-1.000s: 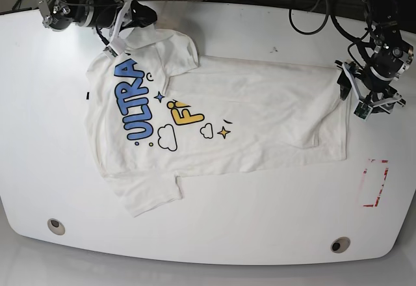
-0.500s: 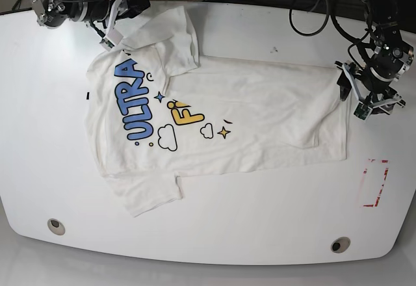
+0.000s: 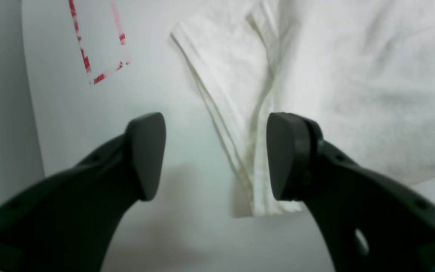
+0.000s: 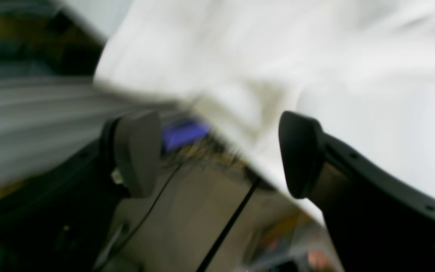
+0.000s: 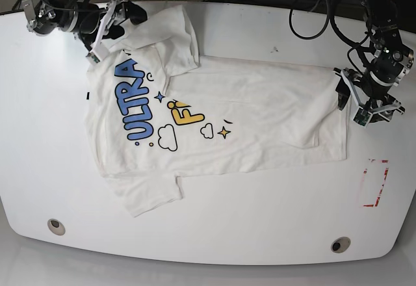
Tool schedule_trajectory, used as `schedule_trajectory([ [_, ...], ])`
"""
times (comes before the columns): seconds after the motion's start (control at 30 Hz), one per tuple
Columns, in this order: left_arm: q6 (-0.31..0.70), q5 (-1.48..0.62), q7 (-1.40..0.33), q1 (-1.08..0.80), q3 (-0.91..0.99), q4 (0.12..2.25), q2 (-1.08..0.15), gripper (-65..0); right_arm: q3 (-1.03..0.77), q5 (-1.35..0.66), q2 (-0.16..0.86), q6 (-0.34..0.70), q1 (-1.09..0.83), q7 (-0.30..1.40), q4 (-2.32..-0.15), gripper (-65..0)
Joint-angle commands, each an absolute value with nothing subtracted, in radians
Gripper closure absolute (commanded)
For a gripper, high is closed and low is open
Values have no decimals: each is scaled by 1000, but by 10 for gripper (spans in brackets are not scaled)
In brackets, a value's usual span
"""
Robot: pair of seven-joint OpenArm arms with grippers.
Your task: Layout the t-shirt on the table in an organized manner, then fold the t-shirt properly
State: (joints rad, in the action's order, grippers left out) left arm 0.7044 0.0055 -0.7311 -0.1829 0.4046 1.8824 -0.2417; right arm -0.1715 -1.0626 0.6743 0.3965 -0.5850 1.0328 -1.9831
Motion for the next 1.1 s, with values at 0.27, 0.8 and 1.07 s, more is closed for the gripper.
schedule_trajectory([
  [0.27,698,-1,-711,-174,407,1900,-254,-393,-308,-1079,644,315,-590,1023,-1997,-431],
  [0.8,698,4,-710,-176,387,1900,-254,-393,-381,-1079,501,189,-595,1021,-1997,-432],
  [1.07,698,4,-710,-176,387,1900,-254,-393,-383,-1078,398,166,-638,1021,-1997,-432],
])
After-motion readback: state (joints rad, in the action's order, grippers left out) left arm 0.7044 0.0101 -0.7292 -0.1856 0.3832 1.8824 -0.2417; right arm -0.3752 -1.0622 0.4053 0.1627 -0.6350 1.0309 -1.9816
